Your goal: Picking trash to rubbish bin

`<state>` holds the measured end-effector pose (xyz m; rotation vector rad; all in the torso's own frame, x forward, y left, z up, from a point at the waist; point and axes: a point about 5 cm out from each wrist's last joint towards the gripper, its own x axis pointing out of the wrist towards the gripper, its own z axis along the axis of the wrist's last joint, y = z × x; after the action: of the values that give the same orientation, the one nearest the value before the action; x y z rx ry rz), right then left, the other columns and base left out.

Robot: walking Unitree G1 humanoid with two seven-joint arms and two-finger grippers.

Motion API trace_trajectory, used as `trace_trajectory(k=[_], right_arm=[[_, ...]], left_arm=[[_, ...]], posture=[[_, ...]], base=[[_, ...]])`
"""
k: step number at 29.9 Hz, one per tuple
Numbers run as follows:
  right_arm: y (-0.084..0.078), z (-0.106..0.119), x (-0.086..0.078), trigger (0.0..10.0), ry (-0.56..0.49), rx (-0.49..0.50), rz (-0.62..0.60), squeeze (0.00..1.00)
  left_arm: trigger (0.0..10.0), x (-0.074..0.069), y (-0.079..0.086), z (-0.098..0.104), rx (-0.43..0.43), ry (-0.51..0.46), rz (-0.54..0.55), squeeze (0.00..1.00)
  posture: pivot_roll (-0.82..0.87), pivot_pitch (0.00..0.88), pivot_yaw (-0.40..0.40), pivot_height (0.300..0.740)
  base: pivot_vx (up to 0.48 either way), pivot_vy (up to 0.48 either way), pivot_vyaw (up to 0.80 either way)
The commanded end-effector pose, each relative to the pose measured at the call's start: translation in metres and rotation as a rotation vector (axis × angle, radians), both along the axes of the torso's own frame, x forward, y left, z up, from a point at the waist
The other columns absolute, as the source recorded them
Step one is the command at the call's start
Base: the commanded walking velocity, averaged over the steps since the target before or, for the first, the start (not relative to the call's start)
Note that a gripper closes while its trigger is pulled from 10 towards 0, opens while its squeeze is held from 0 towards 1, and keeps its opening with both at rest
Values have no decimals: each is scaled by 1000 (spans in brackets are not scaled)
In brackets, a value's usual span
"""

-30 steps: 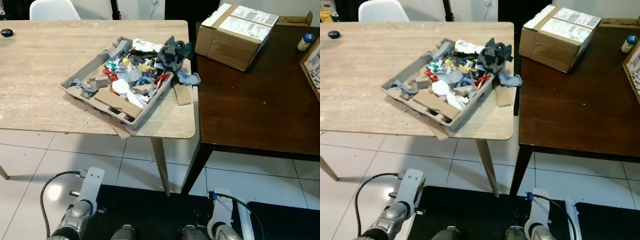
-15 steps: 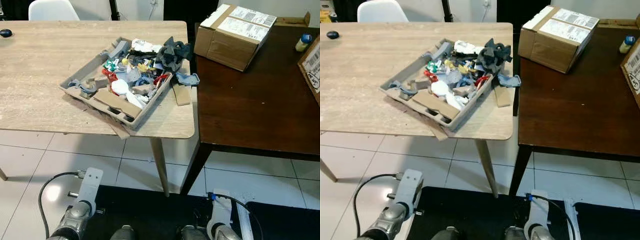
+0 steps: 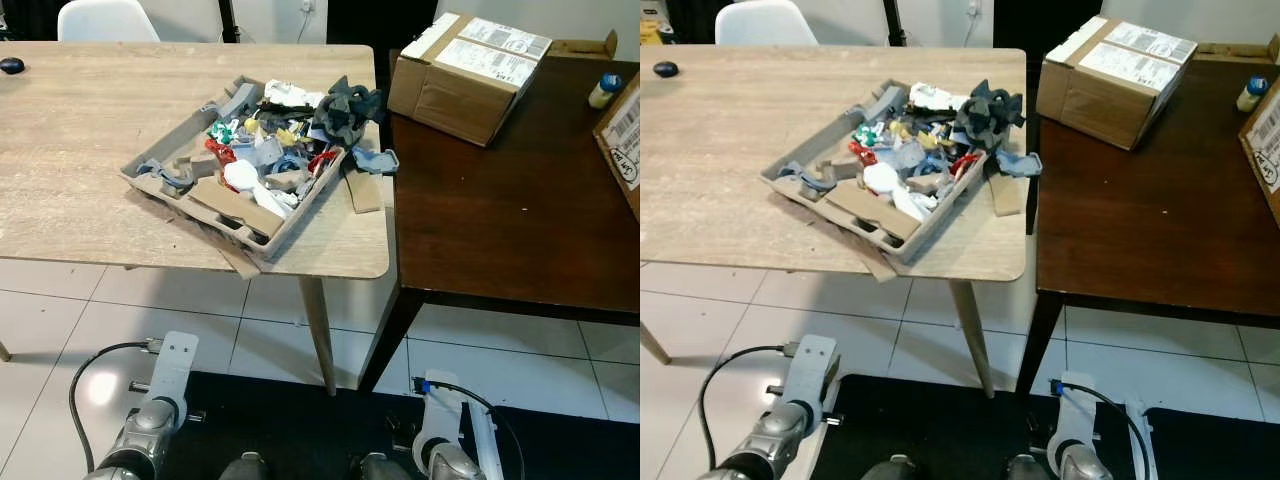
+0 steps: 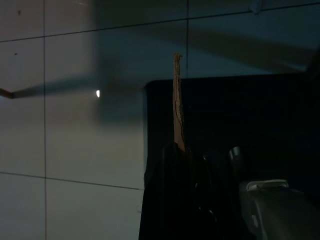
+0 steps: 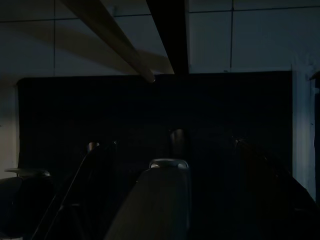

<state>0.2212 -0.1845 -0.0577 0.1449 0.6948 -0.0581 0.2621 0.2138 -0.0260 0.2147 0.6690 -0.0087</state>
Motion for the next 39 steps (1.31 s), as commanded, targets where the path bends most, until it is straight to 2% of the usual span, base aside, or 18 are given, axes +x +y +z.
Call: trace_trajectory(k=[1,7,13,19,26,39], right_arm=[[1,-9,-13,10000,54,5,4,0],[-1,-11,-17,10000,69,6,-39,0],[5,-10,-17,10000,39,-26,48,0],[4,-8,-13,10000,22,-53,65,0],[-4,-3,-8,10000,8,-94,93,0],[-12,-4,-10,10000,32,-108,55,0]], left_arm=[[10000,-10,1,-8,0,40,6,0],[10000,-15,1,-12,2,55,-2,0],[10000,-15,0,-12,-10,42,-1,0],[10000,-16,-2,-13,-17,46,0,0],[10000,-18,-8,-16,-37,51,21,0],[10000,-21,-15,-20,-50,64,20,0]], posture=[[136,169,58,740],[133,162,68,740],[131,155,60,740],[107,150,55,740],[92,153,13,740],[91,154,12,740]], base=[[0,0,0],[0,0,0],[0,0,0],[0,0,0],[0,0,0],[0,0,0]])
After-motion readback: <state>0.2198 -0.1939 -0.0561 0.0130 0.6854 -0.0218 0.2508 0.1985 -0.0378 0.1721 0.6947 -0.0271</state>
